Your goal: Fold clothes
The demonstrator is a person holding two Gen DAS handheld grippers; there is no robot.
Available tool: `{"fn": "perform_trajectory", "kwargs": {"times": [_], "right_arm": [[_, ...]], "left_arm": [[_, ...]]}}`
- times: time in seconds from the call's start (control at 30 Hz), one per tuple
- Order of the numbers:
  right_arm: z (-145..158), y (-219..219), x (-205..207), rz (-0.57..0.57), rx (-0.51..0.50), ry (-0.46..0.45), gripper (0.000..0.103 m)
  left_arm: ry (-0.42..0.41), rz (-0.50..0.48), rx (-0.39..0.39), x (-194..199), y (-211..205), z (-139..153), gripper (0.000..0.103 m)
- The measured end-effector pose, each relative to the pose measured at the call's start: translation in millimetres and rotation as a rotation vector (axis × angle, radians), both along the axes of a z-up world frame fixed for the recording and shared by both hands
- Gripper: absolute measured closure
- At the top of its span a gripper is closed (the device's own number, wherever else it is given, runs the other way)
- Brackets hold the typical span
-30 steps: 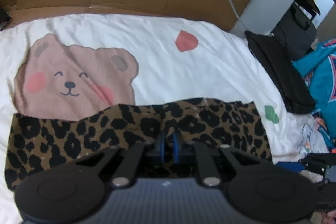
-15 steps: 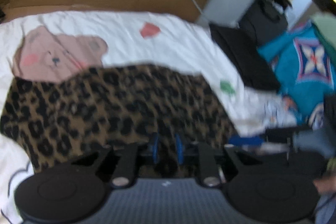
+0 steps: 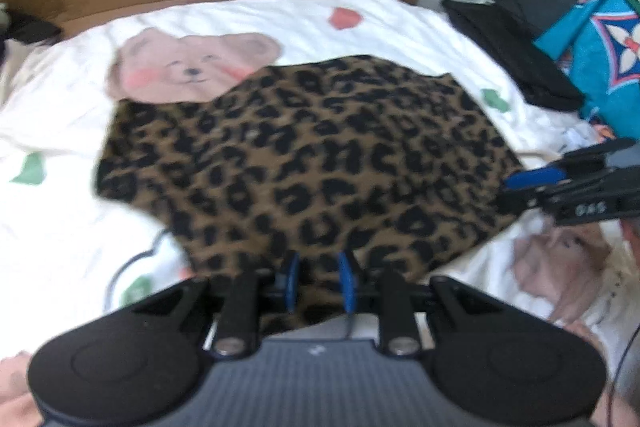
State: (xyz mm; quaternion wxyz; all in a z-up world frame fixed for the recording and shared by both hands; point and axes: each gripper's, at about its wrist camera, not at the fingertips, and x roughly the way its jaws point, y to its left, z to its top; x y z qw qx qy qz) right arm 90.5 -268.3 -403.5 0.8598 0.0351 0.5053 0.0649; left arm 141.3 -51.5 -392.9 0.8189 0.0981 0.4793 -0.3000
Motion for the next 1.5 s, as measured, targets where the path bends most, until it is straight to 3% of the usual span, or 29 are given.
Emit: {"fn": "perform_trajectory", "kwargs": {"times": [0.2, 0.3, 0.47, 0.67, 0.83, 0.93, 0.97, 1.0, 1.07, 1.23, 1.3, 1.43, 1.5], "right_arm": [[14, -10, -7, -0.013, 0.002, 0.027, 0.063], [19, -22, -13, -0.065, 0.039, 0.041, 0.062], [16, -43, -24, -0.165, 0.173, 0.055, 0.061], [-7, -61, -28, -0.276, 0.340, 0.113, 0.060], [-23, -77, -25, -0.380, 0.508, 0.137, 0.060], [-39, -86, -24, -0.465, 0.627, 0.167, 0.062], [-42, -89, -24, -0.485, 0.651, 0.172, 0.065], [-45, -92, -25, -0.505, 0.674, 0.176, 0.078], [-49, -97, -27, -0.534, 0.716, 0.178, 0.087], [-47, -102, -34, -0.553, 0.774, 0.159, 0.090], [-52, -103, -34, -0.565, 0.791, 0.166, 0.086], [-61, -104, -35, -0.592, 0.858, 0.166, 0.054], [-66, -105, -34, -0.604, 0.893, 0.158, 0.052]], "left_arm": [[0.031, 0.096, 0.051, 4, 24, 5, 0.065], [0.036, 0.148, 0.040, 5, 36, 13, 0.065], [0.067, 0.218, -0.047, 7, 47, 20, 0.058], [0.172, 0.252, -0.110, 6, 47, -2, 0.056], [0.190, 0.250, -0.123, 6, 45, -15, 0.053], [0.198, 0.253, -0.142, 6, 47, -17, 0.061], [0.201, 0.260, -0.145, 6, 49, -17, 0.070], [0.205, 0.270, -0.146, 7, 52, -17, 0.082], [0.215, 0.291, -0.157, 9, 58, -16, 0.091], [0.240, 0.320, -0.234, 13, 71, -14, 0.091], [0.253, 0.337, -0.260, 15, 75, -15, 0.085], [0.307, 0.381, -0.352, 19, 82, -25, 0.069], [0.319, 0.392, -0.383, 20, 82, -31, 0.068]]}}
